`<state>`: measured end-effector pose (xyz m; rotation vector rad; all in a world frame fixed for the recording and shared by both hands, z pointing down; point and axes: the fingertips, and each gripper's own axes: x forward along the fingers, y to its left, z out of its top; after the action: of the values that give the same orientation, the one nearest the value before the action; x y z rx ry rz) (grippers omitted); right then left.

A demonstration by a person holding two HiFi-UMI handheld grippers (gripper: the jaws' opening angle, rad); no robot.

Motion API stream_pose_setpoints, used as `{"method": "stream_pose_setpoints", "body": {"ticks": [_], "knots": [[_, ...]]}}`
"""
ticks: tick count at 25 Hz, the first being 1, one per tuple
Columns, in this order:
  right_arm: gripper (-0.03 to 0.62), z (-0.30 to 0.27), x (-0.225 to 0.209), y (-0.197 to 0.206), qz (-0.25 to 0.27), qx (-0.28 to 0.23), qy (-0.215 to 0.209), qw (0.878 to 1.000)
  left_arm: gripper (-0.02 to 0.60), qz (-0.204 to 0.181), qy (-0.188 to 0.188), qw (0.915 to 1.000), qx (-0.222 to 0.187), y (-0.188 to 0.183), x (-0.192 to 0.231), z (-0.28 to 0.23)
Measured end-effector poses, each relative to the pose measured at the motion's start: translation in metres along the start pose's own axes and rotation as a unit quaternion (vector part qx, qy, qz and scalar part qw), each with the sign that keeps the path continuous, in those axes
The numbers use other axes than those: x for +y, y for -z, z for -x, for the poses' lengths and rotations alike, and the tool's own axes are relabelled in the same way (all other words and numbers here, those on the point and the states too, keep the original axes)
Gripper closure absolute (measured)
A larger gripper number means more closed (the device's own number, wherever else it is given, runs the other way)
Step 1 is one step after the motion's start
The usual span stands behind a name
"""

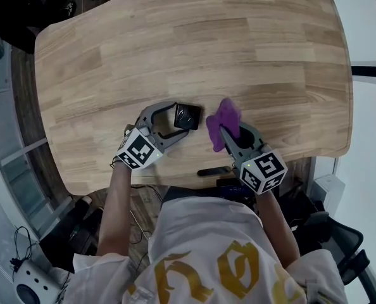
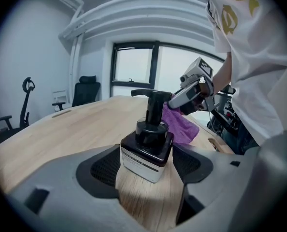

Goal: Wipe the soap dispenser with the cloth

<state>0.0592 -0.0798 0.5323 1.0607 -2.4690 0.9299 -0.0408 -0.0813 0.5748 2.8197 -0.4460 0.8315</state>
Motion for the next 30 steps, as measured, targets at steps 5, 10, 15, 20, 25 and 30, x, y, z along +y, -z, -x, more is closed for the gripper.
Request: {"method": "stream_pose_setpoints", "body": {"ticks": [5, 10, 15, 20, 25, 30], "knots": [[0.528, -0.001, 0.006, -0.004, 0.012, -0.007, -0.028, 1.0, 0.262, -0.005, 0.002, 0.9999, -0.009, -0.009, -0.002, -0.014], [0.528, 0.0, 0.007, -0.003, 0.032, 0.0, -0.039, 0.999, 0.259, -0.003, 0.008, 0.9999, -0.014, -0.013, -0.002, -0.02], [0.528, 0.004, 0.004, 0.0, 0.032, -0.003, -0.033, 0.999, 0.259, -0.003, 0.005, 0.9999, -0.016, -0.013, -0.003, -0.021], [0.528, 0.007, 0.006, -0.004, 0.035, -0.012, -0.037, 0.999, 0.259, -0.003, -0.013, 0.9996, -0.024, -0.013, -0.003, -0.02], [0.528, 0.008, 0.003, -0.005, 0.038, -0.011, -0.041, 0.998, 0.259, 0.002, -0.018, 0.9994, -0.029, -0.015, -0.003, -0.022], [0.528, 0.006, -0.003, -0.004, 0.028, -0.006, -0.04, 0.999, 0.259, 0.004, -0.017, 0.9994, -0.03, -0.015, -0.003, -0.023]]}}
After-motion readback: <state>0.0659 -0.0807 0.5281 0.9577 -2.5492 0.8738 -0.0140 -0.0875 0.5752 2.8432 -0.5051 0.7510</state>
